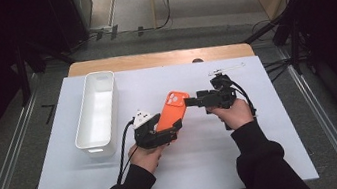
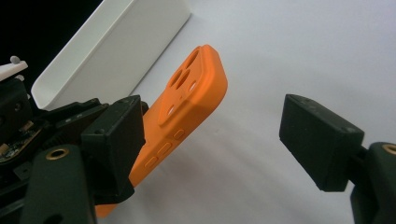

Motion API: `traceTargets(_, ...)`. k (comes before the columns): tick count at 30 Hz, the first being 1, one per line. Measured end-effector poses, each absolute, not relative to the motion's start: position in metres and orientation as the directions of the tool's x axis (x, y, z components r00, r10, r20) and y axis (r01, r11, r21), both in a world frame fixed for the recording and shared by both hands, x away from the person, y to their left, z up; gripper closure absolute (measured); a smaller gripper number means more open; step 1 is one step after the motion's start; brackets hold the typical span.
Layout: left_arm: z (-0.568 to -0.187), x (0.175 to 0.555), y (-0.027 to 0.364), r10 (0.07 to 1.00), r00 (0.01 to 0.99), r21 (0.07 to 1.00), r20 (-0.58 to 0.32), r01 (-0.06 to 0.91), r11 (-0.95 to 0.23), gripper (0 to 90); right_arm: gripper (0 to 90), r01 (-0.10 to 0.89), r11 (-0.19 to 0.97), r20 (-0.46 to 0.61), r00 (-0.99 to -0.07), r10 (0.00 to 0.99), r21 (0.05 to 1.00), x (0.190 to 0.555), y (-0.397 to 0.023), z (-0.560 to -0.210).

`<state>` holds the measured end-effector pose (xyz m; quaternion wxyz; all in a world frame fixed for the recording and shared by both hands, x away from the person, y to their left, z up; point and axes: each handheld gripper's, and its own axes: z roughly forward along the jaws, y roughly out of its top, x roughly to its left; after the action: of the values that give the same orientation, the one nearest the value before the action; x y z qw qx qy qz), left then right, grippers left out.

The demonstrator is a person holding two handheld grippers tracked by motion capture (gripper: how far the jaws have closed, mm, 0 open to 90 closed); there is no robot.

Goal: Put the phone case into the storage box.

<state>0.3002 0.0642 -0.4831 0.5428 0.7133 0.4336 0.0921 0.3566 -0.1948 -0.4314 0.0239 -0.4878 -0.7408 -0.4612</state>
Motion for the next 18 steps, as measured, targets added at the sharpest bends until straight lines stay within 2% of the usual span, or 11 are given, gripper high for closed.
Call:
traceTargets(10,-0.484,0.2985,0.0613,0.728,0.605,0.86,-0.321,0.508,-0.043,16.0,29.7,0.801,0.065,0.563,-0.474,0.677,0.596,0.363,-0.1933,-0.4309)
traceTargets(18,-0.4861,0.2954,0.0556,0.73,0.605,0.861,-0.317,0.506,-0.045,16.0,32.9,0.818,0.025,0.599,-0.441,0.668,0.575,0.3665,-0.193,-0.4319)
